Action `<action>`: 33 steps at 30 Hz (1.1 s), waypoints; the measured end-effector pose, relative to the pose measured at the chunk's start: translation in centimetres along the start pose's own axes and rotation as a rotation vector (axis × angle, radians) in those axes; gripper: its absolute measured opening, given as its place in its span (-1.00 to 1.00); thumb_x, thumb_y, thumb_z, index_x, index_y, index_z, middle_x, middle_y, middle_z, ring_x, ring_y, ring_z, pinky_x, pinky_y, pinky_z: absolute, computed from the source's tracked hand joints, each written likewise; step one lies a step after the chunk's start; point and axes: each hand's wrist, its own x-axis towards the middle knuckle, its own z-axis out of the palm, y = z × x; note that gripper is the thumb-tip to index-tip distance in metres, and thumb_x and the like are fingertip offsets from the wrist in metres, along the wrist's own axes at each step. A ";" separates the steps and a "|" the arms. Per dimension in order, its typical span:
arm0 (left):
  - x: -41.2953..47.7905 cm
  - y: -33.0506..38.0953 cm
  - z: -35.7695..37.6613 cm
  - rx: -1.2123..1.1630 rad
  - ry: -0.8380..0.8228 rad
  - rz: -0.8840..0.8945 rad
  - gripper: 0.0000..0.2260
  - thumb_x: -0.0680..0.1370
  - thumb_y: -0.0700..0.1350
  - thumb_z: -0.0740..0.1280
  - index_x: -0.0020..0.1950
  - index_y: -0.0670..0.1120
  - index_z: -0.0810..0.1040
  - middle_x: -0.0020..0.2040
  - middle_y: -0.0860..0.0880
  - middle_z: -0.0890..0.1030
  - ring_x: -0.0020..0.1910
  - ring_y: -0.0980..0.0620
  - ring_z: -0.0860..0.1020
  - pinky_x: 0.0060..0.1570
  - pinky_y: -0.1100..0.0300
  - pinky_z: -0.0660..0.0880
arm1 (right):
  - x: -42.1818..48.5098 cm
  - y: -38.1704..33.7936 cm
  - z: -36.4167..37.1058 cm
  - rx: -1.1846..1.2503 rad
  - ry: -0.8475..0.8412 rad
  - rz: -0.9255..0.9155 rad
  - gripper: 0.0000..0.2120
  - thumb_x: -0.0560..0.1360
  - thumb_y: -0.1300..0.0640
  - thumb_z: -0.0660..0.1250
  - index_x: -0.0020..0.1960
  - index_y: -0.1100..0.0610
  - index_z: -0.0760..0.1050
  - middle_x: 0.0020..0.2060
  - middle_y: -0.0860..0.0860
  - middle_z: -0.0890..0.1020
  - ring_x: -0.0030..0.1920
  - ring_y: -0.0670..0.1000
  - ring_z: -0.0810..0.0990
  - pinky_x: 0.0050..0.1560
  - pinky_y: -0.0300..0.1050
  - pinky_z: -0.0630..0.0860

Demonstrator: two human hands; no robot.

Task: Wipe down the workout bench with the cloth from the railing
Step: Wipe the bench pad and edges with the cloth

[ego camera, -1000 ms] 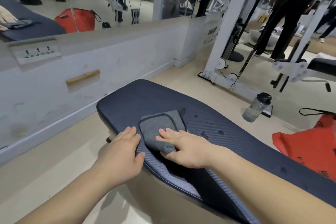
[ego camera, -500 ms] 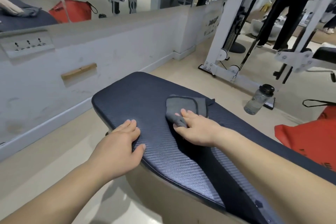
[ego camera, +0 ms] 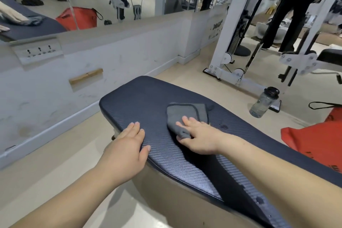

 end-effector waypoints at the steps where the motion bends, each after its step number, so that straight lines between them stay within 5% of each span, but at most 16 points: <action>1: 0.0 0.0 -0.2 -0.008 0.012 0.010 -0.46 0.67 0.10 0.14 0.61 -0.09 0.24 0.67 -0.06 0.09 0.65 0.02 0.01 0.58 0.22 -0.05 | -0.8 -1.2 0.4 -0.009 -0.032 -0.079 -0.35 0.67 -0.22 0.10 0.68 -0.10 -0.03 0.68 -0.06 -0.13 0.66 -0.04 -0.19 0.63 -0.03 -0.22; 5: 0.1 0.3 -0.4 -0.029 0.069 0.053 -0.55 0.63 -0.11 0.20 0.53 -0.12 0.37 0.64 -0.09 0.21 0.64 -0.01 0.11 0.53 0.28 -0.06 | -3.2 -3.3 1.8 -0.071 -0.131 -0.292 -0.36 0.68 -0.21 0.09 0.67 -0.15 -0.06 0.66 -0.15 -0.17 0.64 -0.14 -0.25 0.61 -0.10 -0.28; 12: -0.9 2.1 -0.1 -0.040 0.052 0.110 -0.49 0.64 -0.07 0.21 0.59 -0.11 0.27 0.66 -0.05 0.15 0.64 0.01 0.07 0.55 0.26 -0.04 | -1.7 3.1 0.0 -0.013 0.007 0.050 -0.36 0.68 -0.19 0.08 0.68 -0.11 -0.05 0.68 -0.04 -0.12 0.66 -0.05 -0.17 0.64 -0.02 -0.18; 19: -0.9 2.5 -0.3 -0.065 0.095 0.109 -0.48 0.54 -0.23 0.22 0.53 -0.10 0.38 0.64 -0.03 0.22 0.63 0.05 0.11 0.49 0.31 -0.02 | -5.3 -1.4 1.8 -0.075 -0.202 -0.277 -0.38 0.69 -0.18 0.09 0.67 -0.16 -0.06 0.66 -0.14 -0.20 0.63 -0.13 -0.29 0.62 -0.03 -0.30; 26: -1.4 4.3 -0.2 -0.080 0.084 0.178 -0.42 0.54 -0.25 0.20 0.59 -0.08 0.31 0.65 -0.01 0.18 0.64 0.07 0.08 0.49 0.35 -0.10 | -5.9 4.7 1.5 -0.053 -0.058 -0.047 -0.40 0.69 -0.08 0.09 0.67 -0.19 -0.07 0.67 -0.11 -0.16 0.64 -0.13 -0.24 0.64 -0.02 -0.25; 33: -1.8 5.8 -0.3 -0.095 0.087 0.217 -0.42 0.55 -0.28 0.18 0.58 -0.04 0.31 0.64 0.05 0.19 0.62 0.10 0.10 0.45 0.42 -0.13 | -7.5 2.7 2.2 0.004 -0.193 -0.224 -0.42 0.69 0.00 0.11 0.66 -0.18 0.04 0.66 -0.19 -0.10 0.63 -0.20 -0.20 0.63 -0.06 -0.25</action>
